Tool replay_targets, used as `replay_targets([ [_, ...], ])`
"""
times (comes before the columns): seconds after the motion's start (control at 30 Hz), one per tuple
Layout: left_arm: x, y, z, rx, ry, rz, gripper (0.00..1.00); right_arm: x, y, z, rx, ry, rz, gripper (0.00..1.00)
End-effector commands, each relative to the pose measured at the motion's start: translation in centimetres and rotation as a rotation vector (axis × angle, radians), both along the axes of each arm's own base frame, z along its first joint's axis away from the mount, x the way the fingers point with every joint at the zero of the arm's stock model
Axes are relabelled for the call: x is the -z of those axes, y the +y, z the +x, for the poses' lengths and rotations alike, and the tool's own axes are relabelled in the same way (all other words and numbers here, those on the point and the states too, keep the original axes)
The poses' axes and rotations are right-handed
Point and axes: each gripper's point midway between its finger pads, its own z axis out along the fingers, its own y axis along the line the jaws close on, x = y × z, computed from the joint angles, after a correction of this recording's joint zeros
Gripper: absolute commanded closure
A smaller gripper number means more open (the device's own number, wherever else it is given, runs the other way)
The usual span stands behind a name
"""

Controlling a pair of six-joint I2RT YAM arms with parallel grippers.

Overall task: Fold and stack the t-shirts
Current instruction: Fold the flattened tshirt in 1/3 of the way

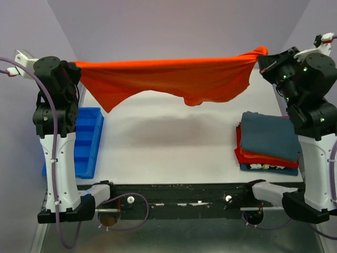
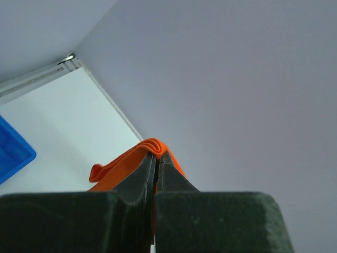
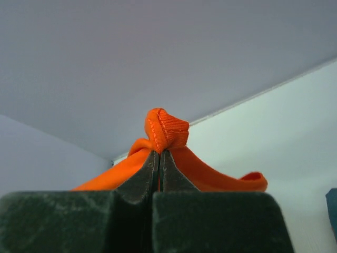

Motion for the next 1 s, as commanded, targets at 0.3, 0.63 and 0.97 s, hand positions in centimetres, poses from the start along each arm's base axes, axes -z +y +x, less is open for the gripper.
replay_targets([
  [0.3,4.4,0.3,9.8,0.018,0.107,-0.042,1.00,4.3,1.1,12.7,-0.044,0.174,0.008,0.99],
  [0.63,2.0,-0.9,18.9,0.107,0.058,-0.089,1.00,1.4,-2.1,19.7,-0.125,0.054,0.119,0.99],
  [0.97,12.5,-2.7,21.2,0.205,0.154,-0.141,1.00,11.1,-3.1,18.9,-0.133,0.259,0.197,0.99],
])
